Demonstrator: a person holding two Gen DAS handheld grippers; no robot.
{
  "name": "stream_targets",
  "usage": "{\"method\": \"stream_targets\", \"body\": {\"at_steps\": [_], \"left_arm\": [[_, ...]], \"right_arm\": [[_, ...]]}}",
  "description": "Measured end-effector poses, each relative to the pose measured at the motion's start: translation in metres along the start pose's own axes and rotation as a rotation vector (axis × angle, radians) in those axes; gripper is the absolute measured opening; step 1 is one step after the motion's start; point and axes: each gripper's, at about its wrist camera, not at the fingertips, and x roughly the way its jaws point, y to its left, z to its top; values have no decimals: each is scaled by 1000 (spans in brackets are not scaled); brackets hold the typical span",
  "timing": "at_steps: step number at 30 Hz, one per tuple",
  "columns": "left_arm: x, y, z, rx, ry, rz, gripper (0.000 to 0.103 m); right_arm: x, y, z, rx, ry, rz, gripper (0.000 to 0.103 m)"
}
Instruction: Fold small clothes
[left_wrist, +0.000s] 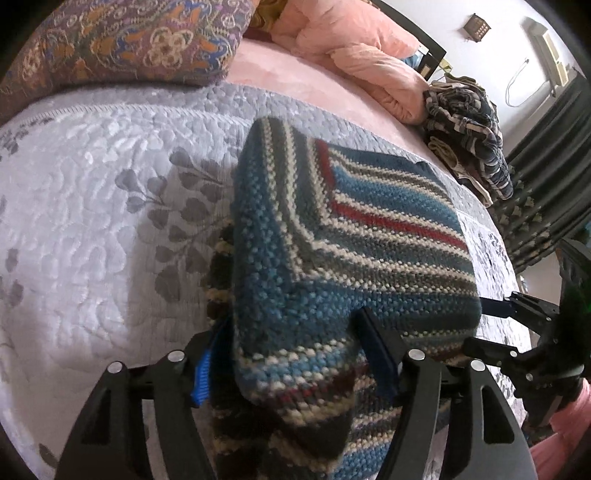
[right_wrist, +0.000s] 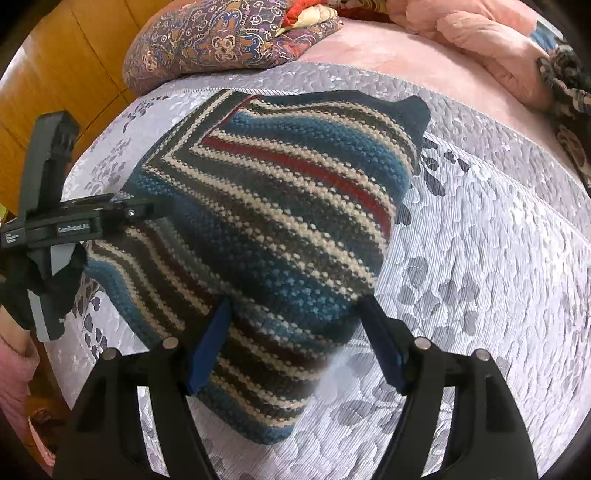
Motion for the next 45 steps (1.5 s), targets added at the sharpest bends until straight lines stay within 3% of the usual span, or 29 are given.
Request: {"method": "stream_targets", "body": {"at_steps": [6,12,20,26,29,33,38,40,42,45], "left_arm": [[-10,0,-3,0,-20,-6,70],[-25,-5,9,17,-51,-1,70],[-2,0,33,40,13,50,72],[12,17,38,-5,47,-38,76],[24,28,37,-74,97,-128,77],[36,38,35,-103,120,-187,85],[40,31,33,-63,128,-212,91],[42,22,30,-44,152,-274,91],[46,14,28,7,151,-236,93],[47,21,28,-24,136,-263,90]], "right_arm": [[0,3,-2,-6,-5,-9,73],[-8,-8,4,47,-11,49,71],[-9,-44,19,179,2,154,77],[7,-71,20,276,32,271,80],[11,-78,20,305,41,322,81],[22,-80,21,327,48,373,86],[43,-83,23,389,65,470,92],[46,-81,24,391,62,479,93],[51,-77,27,382,59,483,95],[62,-75,28,406,67,521,96]]}}
